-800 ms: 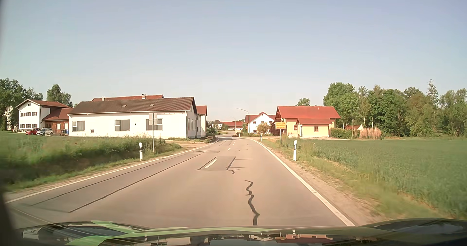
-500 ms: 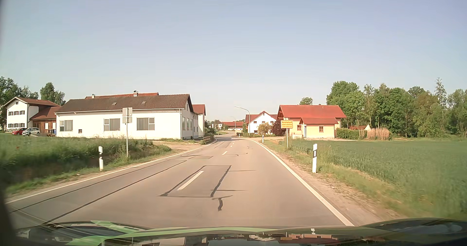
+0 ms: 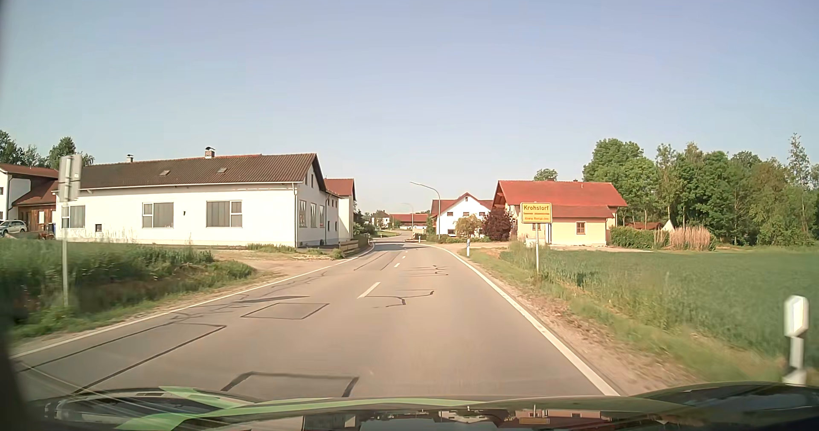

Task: Follow the waypoints while adhering to traffic rules and regulations

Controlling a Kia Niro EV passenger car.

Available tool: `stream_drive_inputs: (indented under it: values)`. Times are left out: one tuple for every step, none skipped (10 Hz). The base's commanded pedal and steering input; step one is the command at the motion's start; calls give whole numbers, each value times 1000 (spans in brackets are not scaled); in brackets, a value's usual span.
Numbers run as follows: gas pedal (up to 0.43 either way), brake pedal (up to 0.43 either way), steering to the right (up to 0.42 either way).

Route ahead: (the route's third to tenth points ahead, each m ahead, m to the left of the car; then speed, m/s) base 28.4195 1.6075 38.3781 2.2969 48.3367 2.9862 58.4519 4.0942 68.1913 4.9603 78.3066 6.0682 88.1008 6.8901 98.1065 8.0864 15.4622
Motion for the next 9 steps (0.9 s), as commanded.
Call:
stream_drive_inputs:
  values:
    - [87, 0, -3]
    - [87, 0, -4]
    - [87, 0, -4]
    - [87, 0, -4]
    - [87, 0, -4]
    - [67, 0, -5]
    - [59, 0, -6]
    - [59, 0, -9]
    - [59, 0, -9]
